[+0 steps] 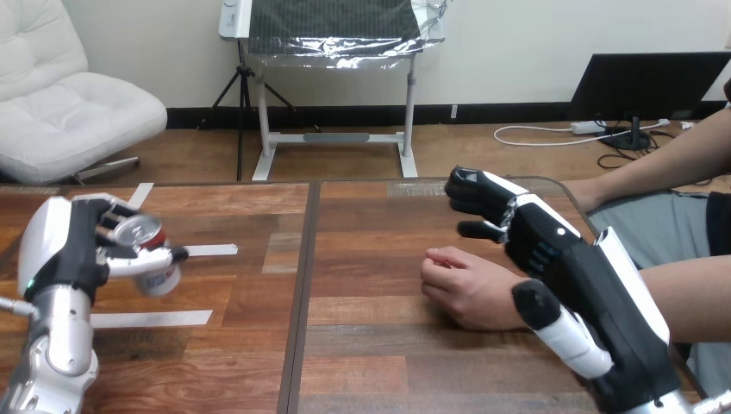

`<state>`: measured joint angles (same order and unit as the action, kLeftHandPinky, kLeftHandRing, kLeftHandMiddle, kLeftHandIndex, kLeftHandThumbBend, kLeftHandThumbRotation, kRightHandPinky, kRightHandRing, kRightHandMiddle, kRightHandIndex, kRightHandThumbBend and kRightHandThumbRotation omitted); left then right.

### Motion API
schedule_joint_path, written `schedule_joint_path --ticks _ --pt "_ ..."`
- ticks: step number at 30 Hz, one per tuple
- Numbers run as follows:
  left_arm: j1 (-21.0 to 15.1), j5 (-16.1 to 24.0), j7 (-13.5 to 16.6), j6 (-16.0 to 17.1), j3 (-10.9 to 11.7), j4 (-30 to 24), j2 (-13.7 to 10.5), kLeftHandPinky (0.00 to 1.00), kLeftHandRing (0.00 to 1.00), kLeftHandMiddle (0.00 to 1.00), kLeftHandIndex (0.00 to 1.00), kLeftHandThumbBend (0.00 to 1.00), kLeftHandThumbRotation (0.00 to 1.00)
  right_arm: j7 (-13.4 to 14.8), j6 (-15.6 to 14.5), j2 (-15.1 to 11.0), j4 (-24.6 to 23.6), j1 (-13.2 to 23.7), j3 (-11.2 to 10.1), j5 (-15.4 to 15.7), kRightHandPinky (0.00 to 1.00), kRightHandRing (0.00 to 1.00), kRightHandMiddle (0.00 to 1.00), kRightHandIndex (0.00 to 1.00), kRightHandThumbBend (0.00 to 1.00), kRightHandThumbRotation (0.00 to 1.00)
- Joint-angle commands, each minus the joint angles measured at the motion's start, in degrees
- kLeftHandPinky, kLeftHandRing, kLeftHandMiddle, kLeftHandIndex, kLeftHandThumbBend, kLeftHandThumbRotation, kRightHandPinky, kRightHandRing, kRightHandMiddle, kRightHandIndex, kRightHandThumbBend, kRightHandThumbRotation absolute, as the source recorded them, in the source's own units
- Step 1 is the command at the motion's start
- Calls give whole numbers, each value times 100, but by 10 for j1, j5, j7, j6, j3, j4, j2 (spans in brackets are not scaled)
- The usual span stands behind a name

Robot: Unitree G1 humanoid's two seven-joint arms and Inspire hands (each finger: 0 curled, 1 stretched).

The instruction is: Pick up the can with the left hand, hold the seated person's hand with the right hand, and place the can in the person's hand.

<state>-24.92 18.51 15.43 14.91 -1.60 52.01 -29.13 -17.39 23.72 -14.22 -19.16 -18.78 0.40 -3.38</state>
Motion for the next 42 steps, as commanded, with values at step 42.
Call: schedule_joint_path --ticks 42 --pt "83 -25 -164 -54 59 -467 -33 29 34 39 43 74 0 14 26 -189 216 223 -73 158 75 89 91 90 93 54"
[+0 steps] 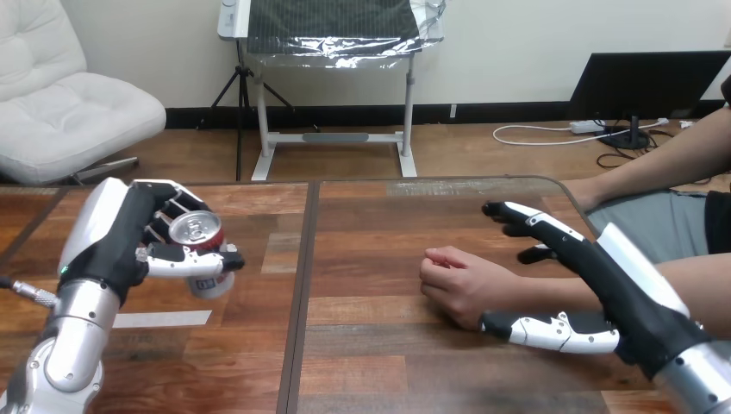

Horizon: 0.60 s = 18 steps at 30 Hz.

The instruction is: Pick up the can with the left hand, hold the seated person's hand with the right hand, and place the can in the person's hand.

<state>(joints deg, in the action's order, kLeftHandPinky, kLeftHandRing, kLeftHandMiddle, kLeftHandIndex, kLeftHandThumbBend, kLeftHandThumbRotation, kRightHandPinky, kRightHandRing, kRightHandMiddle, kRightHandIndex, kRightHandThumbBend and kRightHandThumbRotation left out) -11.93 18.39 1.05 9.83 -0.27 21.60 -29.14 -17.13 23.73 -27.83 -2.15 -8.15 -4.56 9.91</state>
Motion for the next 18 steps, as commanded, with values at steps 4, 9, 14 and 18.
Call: schedule_joint_path --ticks 4,9,14,18 --pt "-44 -22 -26 -7 49 -176 -31 29 34 39 42 74 0 9 29 -64 65 128 -20 30 75 89 92 90 94 50" --pt "-40 -21 -34 -17 54 -195 -28 29 34 39 42 75 0 14 37 -79 91 145 -15 47 76 89 91 90 95 46" --pt "-37 -21 -41 -27 58 -208 -24 29 34 39 42 76 0 20 26 -89 105 153 -10 68 77 89 91 90 97 43" --pt "-35 -20 -46 -39 61 -219 -21 29 34 39 42 76 0 20 31 -96 121 163 -7 74 78 90 91 90 97 41"
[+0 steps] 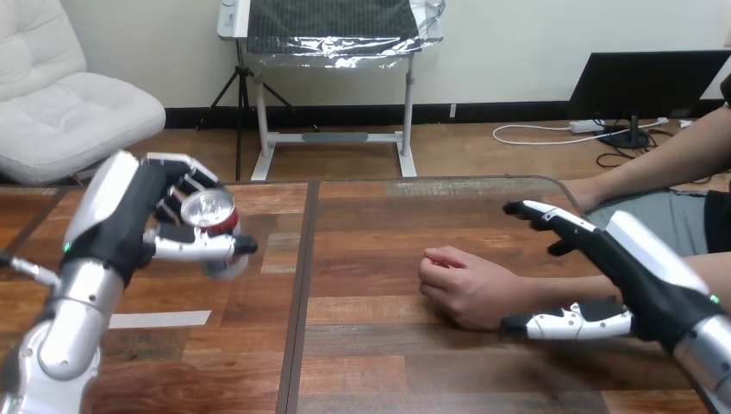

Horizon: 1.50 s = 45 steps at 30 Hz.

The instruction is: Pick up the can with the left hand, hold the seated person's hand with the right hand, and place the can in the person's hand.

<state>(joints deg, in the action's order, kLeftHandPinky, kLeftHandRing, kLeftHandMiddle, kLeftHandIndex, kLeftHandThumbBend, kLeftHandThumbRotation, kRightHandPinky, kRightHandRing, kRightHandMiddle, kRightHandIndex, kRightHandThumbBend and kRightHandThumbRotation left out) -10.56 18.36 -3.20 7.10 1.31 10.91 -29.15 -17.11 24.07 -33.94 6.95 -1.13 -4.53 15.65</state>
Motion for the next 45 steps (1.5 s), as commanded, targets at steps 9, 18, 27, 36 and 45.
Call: schedule_joint_path --ticks 9,18,27,36,45 --pt "-43 -15 -10 -15 49 -119 -20 29 34 39 42 76 0 30 41 -47 71 115 -1 40 80 89 90 89 99 36" --pt "-40 -11 -17 -23 53 -128 -14 29 34 39 42 76 0 46 66 -58 118 141 8 62 81 89 90 89 100 36" --pt "-40 -9 -20 -21 56 -128 -11 29 34 39 42 75 0 59 72 -70 150 161 21 98 82 88 89 88 100 41" --pt "-40 -11 -23 -15 56 -127 -11 29 34 39 42 74 0 54 52 -76 162 176 40 121 85 89 89 88 100 40" --pt "-40 -10 -24 -17 57 -131 -9 29 34 39 42 74 0 44 19 -80 167 187 64 149 88 90 90 89 100 39"
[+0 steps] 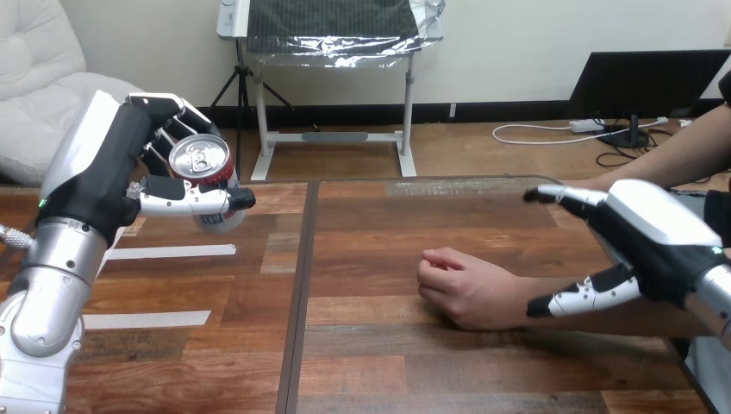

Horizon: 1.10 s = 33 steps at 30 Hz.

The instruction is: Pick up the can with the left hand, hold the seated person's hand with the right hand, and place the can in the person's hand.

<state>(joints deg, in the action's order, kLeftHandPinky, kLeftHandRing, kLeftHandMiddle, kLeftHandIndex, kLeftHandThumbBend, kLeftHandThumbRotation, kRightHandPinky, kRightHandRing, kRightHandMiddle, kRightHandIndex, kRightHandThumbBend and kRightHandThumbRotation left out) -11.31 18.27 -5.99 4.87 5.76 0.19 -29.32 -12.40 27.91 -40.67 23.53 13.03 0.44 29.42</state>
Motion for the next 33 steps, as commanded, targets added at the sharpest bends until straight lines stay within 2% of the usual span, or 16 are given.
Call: schedule_joint_path --ticks 1,15,22,33 --pt "-33 -8 3 4 13 -25 -8 29 34 39 42 74 0 -5 -24 -13 0 45 16 13 89 90 90 89 100 39" --pt "-32 -10 2 1 14 -32 -6 29 34 39 42 74 0 -8 -25 -18 54 80 67 57 90 89 90 89 100 39" --pt "-32 -10 0 -1 14 -35 -7 29 34 39 42 74 0 -16 -31 -16 74 92 83 62 89 89 89 88 100 37" --pt "-32 -13 -1 8 17 -33 -9 29 34 39 42 73 0 0 -24 -12 121 113 108 78 85 87 87 87 100 33"
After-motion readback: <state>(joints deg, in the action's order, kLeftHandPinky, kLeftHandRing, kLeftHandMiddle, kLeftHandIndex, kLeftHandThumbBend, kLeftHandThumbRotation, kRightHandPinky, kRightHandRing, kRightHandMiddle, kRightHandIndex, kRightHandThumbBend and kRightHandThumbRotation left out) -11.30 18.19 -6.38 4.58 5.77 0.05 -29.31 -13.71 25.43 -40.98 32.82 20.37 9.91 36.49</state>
